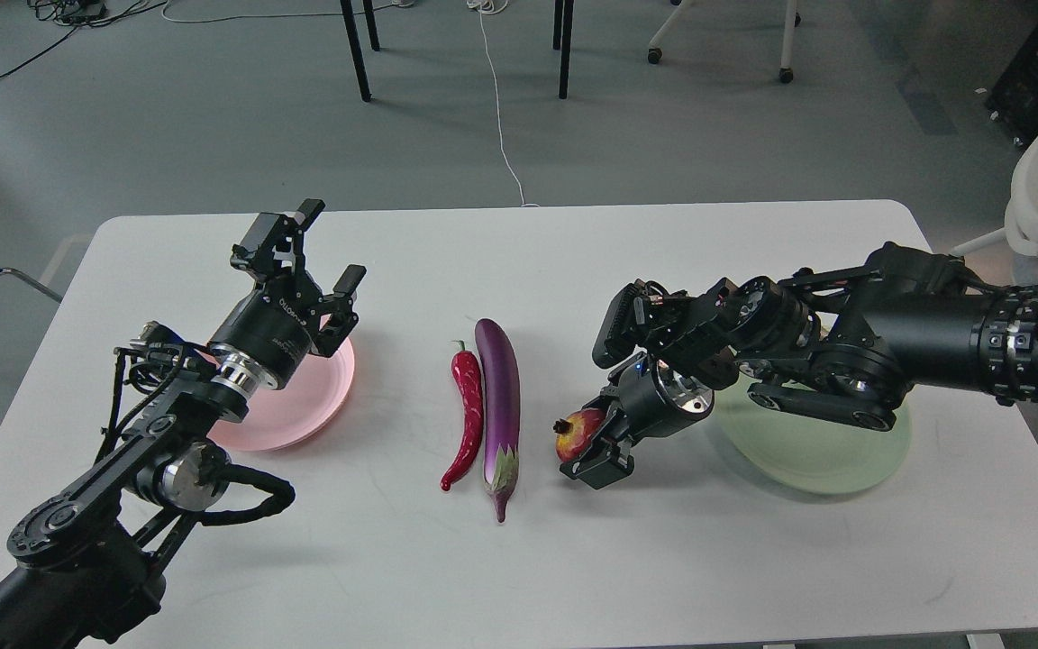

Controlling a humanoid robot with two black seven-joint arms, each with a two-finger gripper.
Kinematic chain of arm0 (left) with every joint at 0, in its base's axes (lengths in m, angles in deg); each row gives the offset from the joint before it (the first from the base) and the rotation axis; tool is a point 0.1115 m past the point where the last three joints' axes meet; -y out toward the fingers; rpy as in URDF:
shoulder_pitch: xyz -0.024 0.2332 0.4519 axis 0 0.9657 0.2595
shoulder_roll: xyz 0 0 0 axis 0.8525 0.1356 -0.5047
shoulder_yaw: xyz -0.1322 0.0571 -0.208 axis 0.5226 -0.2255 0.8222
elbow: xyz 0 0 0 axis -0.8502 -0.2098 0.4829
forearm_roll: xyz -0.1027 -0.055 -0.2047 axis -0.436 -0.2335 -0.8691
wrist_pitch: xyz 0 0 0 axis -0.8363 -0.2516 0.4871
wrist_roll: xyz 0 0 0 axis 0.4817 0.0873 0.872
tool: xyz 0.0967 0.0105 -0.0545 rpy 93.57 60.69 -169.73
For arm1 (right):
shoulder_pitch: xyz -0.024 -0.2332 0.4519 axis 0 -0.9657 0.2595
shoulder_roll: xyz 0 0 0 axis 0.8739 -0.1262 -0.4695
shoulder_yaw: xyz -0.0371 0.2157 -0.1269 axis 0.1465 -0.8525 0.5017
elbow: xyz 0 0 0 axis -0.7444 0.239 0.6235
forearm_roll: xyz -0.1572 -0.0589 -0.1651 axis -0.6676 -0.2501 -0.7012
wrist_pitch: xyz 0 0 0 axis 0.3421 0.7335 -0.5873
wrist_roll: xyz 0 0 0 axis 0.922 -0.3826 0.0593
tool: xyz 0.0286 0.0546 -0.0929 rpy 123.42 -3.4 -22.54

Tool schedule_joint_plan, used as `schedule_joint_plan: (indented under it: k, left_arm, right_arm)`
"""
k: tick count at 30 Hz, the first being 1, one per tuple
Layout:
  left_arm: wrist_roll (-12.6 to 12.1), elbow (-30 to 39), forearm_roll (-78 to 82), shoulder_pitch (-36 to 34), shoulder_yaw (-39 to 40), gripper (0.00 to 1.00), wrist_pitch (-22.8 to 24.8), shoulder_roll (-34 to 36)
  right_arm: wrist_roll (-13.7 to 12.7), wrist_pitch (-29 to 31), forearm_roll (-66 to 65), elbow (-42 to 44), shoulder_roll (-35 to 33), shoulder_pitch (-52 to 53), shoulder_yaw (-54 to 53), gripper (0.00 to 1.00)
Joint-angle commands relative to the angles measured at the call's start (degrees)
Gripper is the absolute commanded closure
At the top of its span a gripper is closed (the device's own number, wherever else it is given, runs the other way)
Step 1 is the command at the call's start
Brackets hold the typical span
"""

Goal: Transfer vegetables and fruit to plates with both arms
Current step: 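Carry the pomegranate onto the green plate and release it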

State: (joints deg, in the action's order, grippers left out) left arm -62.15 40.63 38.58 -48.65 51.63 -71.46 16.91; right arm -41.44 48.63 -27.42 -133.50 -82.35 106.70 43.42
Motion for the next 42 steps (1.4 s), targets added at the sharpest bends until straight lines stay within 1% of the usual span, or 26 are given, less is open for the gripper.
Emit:
schedule_joint_plan:
  k: [1,5,9,13,16,19,23,27,30,32,33,34,35,36,38,42]
  left_arm:
    - [0.0,0.07,0.07,0.08,0.0,0.02,0.0,-0.02]
    - [0.0,0.07,0.07,0.09,-0.08,0.02,0.0,-0.02]
    - [0.0,0.15,0.07,0.09,-0.08,0.02,0.0,-0.02]
    - [0.0,0.15,0.07,0.09,-0.08,0.02,-0.08,-0.11]
    - [0.0,0.15,0.07,0.09,-0.08,0.02,-0.08,-0.37]
    - [0.0,0.15,0.07,0.09,-0.08,0.02,-0.08,-0.64]
    - [0.0,0.15,0.07,0.09,-0.08,0.02,-0.08,-0.9]
    - [0.0,0.24,0.07,0.09,-0.08,0.02,-0.08,-0.9]
    - [0.0,0.24,0.07,0.09,-0.17,0.02,-0.08,-0.99]
    - [0.0,0.33,0.16,0.09,-0.17,0.02,-0.08,-0.99]
    - [0.0,0.59,0.08,0.09,-0.17,0.02,-0.08,-0.9]
    - [0.0,0.77,0.07,0.09,-0.17,0.02,-0.08,-0.81]
    - [0.0,0.94,0.07,0.09,-0.17,0.02,-0.08,-0.73]
    - [0.0,1.03,0.07,0.09,-0.17,0.02,-0.08,-0.73]
    - [0.0,1.03,0.07,0.09,-0.17,0.02,-0.08,-0.73]
    - [0.0,1.03,0.07,0.09,-0.17,0.02,-0.08,-0.73]
  right_arm:
    - [-0.01,-0.15,-0.01,-0.13,-0.83,0.52,0.23,0.5]
    - [-0.01,-0.76,-0.01,-1.09,-3.46,2.36,-0.3,0.5]
    - [-0.01,-2.08,-0.01,-3.29,-7.68,5.96,-0.47,0.49]
    - [-0.01,-2.17,-0.09,-5.48,-13.65,8.78,-0.39,0.49]
    - [-0.01,-2.17,-1.06,-9.52,-19.71,9.4,-0.04,0.49]
    - [-0.01,-2.08,-4.12,-13.04,-26.21,9.14,0.23,0.48]
    - [-0.01,-2.08,-9.22,-15.07,-33.16,5.98,0.32,0.47]
    - [-0.01,-2.09,-11.08,-15.77,-37.21,4.04,0.23,0.47]
    - [-0.01,-2.09,-11.78,-15.77,-38.36,2.37,0.14,0.46]
    - [-0.01,-2.17,-11.87,-15.69,-38.8,1.49,0.14,0.42]
    - [-0.01,-2.17,-11.87,-15.69,-38.8,1.23,0.05,0.38]
    - [-0.01,-2.17,-11.87,-15.69,-38.89,0.96,-0.03,0.34]
    - [-0.01,-2.26,-11.87,-15.69,-38.89,0.87,-0.12,0.26]
    - [-0.01,-2.26,-11.87,-15.69,-38.89,0.79,-0.12,0.2]
    - [-0.01,-2.35,-11.87,-15.69,-38.72,0.7,-0.39,0.18]
    - [-0.01,-2.26,-11.78,-15.69,-38.54,0.7,-0.39,0.07]
